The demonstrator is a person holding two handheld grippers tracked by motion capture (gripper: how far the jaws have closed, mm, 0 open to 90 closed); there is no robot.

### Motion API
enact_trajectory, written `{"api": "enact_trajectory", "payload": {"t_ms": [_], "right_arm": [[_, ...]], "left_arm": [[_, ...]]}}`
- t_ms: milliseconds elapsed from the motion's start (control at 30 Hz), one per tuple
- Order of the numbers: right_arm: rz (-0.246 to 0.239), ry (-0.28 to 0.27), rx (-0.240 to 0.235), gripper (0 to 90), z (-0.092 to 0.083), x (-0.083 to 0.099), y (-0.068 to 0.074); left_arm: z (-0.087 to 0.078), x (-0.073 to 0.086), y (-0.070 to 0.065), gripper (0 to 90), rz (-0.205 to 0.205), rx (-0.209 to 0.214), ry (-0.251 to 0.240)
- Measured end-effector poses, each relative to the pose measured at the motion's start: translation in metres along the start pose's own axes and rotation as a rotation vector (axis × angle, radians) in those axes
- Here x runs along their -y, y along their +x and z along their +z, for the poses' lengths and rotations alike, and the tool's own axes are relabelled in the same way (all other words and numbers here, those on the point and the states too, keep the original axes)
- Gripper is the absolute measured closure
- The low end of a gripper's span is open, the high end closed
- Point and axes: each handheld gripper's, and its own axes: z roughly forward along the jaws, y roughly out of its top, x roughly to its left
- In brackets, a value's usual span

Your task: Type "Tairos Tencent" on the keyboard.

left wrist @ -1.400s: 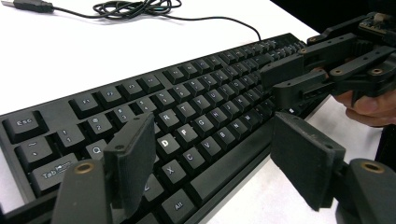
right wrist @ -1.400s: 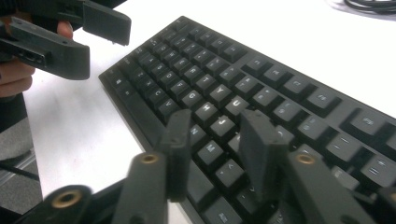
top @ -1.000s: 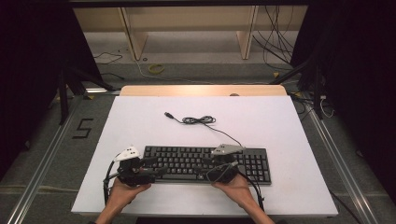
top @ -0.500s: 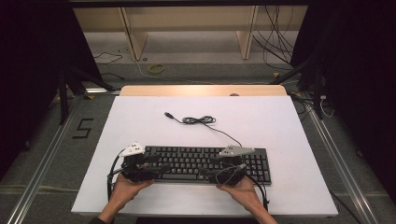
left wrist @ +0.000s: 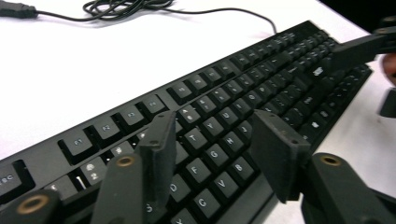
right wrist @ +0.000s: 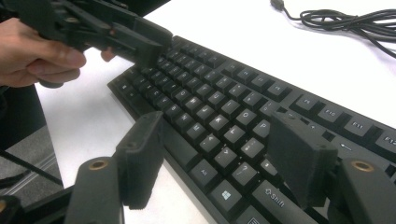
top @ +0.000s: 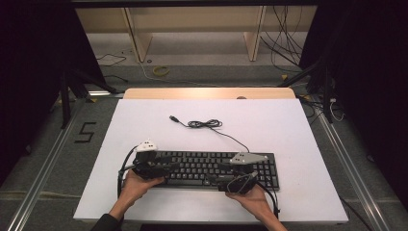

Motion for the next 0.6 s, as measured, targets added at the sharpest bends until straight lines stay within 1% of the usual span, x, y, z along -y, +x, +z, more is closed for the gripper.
{"api": "enact_trajectory", "payload": {"t_ms": [167,200,400,433,567,600], "right_arm": [[-0.001,-0.006,-0.003,36.4,-0.003,0.002,0.000],[-0.002,-0.007,-0.001,36.1,-0.003,0.002,0.001],[-0.011,-0.020,-0.003,35.8,-0.005,0.004,0.002],[-0.011,-0.020,-0.002,35.8,-0.006,0.004,0.002],[-0.015,-0.021,-0.005,35.8,-0.007,0.005,0.003],[-0.015,-0.022,-0.006,35.8,-0.007,0.005,0.003]], "left_arm": [[0.005,-0.002,0.004,61.1,0.009,-0.015,0.020],[0.006,-0.002,0.004,62.9,0.005,-0.017,0.022],[0.014,-0.003,0.003,71.6,0.035,-0.013,0.043],[0.015,-0.003,0.003,73.5,0.048,-0.012,0.054],[0.020,-0.003,0.003,80.0,0.065,-0.013,0.072],[0.022,-0.003,0.003,81.9,0.063,-0.014,0.075]]}}
